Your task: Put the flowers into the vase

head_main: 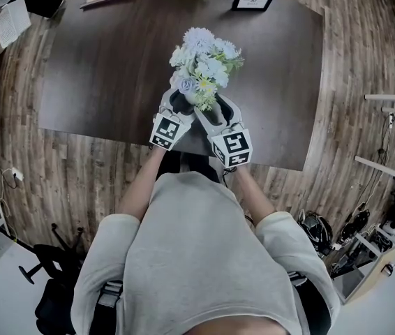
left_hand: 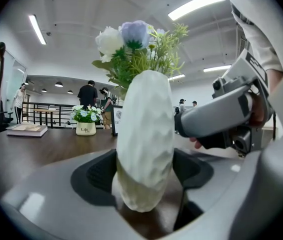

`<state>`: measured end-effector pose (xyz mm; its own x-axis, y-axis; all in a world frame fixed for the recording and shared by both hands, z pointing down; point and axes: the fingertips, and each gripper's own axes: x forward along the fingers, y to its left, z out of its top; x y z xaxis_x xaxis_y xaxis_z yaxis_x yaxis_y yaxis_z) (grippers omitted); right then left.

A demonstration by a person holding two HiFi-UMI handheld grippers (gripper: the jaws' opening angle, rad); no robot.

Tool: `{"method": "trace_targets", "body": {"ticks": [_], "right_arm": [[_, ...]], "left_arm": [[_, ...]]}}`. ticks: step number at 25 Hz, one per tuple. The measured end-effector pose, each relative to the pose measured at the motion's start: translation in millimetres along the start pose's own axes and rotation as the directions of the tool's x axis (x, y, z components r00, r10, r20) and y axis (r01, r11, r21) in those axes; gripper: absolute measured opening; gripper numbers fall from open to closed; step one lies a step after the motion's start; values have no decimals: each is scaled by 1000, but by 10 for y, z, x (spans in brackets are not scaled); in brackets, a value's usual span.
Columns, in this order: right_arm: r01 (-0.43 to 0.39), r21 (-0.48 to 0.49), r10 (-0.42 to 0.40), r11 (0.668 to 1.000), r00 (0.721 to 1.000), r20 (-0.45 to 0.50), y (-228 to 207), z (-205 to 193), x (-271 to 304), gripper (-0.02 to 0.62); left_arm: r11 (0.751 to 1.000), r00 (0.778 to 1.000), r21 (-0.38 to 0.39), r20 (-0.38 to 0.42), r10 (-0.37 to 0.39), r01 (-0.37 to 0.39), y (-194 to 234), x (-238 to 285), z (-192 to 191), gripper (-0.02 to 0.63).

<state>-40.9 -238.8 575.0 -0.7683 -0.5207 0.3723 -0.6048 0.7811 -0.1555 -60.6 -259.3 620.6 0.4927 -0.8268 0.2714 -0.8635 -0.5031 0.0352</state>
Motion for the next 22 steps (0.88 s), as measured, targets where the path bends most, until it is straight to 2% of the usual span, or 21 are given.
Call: {"method": "trace_targets", "body": {"ticks": [22], "right_arm": [[2, -8, -2, 1000, 1000, -21, -38, -18, 54, 273]], "left_arm": [[1000, 999, 2, -41, -13, 13, 7, 12, -103, 365]]}}
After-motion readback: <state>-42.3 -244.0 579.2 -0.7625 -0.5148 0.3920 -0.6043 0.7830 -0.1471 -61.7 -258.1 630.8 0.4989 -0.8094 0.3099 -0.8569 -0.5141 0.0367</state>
